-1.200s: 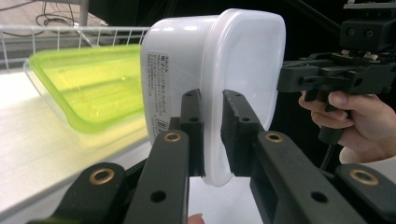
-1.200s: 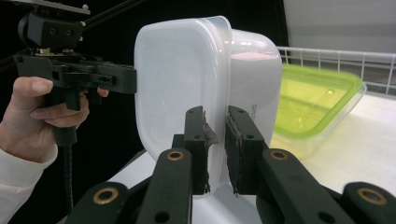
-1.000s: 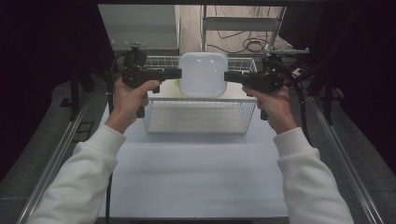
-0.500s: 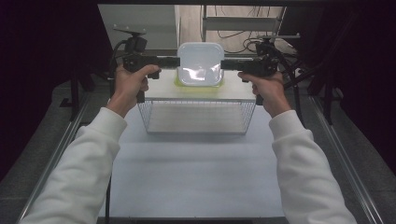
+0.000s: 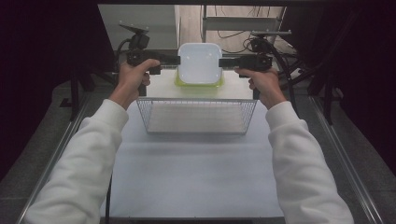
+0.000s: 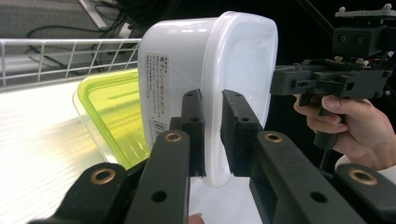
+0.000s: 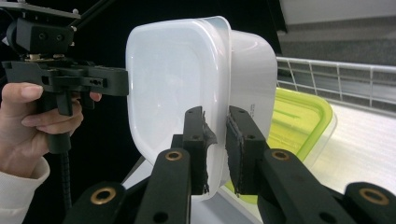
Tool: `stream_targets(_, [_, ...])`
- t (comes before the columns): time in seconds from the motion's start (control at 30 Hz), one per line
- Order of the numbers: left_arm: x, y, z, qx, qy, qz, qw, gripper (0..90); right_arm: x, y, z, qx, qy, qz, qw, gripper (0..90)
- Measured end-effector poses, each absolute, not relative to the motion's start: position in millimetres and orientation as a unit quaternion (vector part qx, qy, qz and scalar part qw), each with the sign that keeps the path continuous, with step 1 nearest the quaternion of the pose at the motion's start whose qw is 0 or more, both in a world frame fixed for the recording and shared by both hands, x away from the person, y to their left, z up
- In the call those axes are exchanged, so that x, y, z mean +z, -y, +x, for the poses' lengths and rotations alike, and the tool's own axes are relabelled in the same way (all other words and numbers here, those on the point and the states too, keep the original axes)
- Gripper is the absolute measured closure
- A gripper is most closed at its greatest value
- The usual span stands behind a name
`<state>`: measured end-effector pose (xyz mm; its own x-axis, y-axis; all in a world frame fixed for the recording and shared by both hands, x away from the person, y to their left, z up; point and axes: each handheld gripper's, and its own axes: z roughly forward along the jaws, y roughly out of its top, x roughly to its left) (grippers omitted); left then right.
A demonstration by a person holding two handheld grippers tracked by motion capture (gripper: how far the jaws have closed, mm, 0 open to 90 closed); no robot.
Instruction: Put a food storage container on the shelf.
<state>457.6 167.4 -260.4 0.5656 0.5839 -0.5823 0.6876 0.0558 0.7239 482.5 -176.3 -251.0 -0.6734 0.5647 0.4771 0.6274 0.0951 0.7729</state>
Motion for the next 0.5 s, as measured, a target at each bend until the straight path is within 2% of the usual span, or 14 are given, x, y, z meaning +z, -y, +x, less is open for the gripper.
stream_targets(0.23, [-263.7, -173.1, 469.0, -0.071, -0.474, 0.678, 0.558, 79.5, -249.8, 173.8, 490.3, -0.532, 0.736, -0.417, 0.045, 77.4])
stream_targets(0.5, [-269.3, -176.8, 491.4, -0.119, -0.500, 0.646, 0.565, 78.7, -251.3, 173.8, 507.3, -0.525, 0.714, -0.456, 0.080, 74.7])
